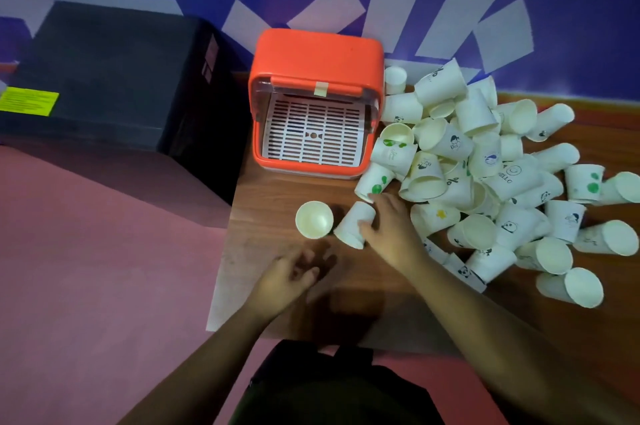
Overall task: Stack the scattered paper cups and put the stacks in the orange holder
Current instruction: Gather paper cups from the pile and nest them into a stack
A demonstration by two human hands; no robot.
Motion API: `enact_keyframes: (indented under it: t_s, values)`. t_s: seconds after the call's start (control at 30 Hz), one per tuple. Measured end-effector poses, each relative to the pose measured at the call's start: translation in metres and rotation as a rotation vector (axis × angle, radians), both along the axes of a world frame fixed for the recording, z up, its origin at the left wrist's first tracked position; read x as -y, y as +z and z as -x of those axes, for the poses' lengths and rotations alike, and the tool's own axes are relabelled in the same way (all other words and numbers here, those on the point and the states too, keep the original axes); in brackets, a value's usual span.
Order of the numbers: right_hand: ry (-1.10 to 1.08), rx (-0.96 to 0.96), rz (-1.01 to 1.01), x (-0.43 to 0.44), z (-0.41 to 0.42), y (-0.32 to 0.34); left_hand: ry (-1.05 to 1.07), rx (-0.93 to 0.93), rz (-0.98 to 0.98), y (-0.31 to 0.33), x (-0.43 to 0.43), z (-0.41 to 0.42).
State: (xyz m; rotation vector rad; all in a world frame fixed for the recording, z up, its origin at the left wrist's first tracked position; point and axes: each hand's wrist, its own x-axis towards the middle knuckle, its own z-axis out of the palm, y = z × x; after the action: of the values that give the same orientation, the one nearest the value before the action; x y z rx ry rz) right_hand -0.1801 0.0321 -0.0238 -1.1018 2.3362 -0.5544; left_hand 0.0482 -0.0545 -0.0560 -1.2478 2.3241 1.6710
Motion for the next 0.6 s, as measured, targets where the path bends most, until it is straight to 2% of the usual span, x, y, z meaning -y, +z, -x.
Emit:
enact_keyframes:
  t_s: [0.13,0.33,0.47,0.6]
  values:
    - [-0.121,-0.212,-0.117,-0.057,0.037,-0.015,-0.188,-0.105,0.147,0.020,-0.017,0.070]
    - [-0.068,-0.306,-0.354,-0.098,0.041,-0.037,-0.183,0.185,0.491,0.004,-0.025,0.153]
    - [-0.034,-0.319,-0.398,-0.110,0.042,-0.044,-0.241,0.385,0.452,-0.025,-0.035,0.159]
    - [-0.008,-0.320,-0.390,-0.115,0.045,-0.051,-0.303,0.477,0.446,-0.048,-0.046,0.149]
